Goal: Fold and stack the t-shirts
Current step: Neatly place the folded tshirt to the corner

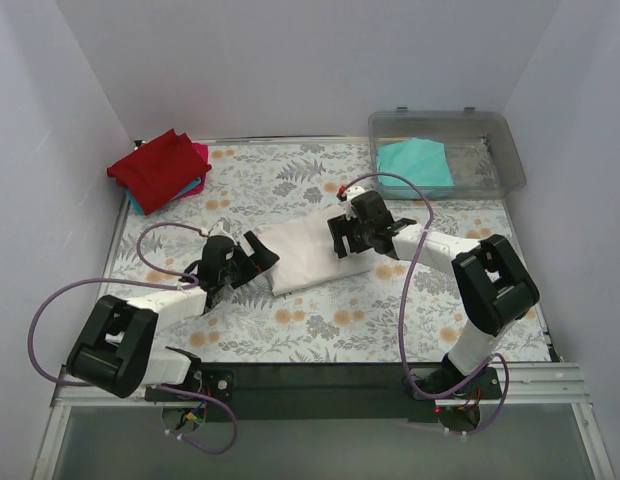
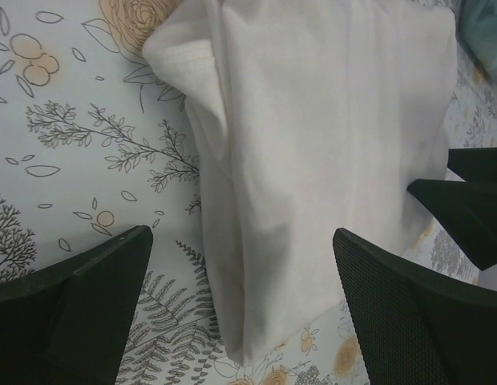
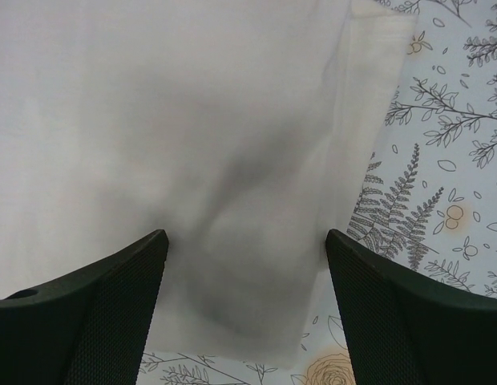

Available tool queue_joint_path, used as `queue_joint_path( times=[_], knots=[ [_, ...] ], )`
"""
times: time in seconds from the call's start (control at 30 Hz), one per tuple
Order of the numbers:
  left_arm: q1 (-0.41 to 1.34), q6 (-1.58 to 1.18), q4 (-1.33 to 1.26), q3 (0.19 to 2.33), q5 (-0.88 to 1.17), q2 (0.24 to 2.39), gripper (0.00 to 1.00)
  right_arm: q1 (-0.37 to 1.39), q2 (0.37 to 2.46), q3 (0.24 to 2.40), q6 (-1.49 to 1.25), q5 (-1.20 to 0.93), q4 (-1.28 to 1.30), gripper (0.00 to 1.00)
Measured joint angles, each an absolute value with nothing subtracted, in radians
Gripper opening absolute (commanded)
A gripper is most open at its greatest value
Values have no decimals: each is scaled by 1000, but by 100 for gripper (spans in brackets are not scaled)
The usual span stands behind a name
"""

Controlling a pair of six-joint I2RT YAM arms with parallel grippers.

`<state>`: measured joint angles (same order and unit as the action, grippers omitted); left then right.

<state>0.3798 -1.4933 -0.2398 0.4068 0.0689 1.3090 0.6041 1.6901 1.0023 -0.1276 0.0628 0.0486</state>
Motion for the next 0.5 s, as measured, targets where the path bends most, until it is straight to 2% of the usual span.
queue_joint_path(
  times=[0.5],
  knots=[
    [375,-1568,-589,396,244,1518,89,626,1765,992,-137,86,2,71]
  ],
)
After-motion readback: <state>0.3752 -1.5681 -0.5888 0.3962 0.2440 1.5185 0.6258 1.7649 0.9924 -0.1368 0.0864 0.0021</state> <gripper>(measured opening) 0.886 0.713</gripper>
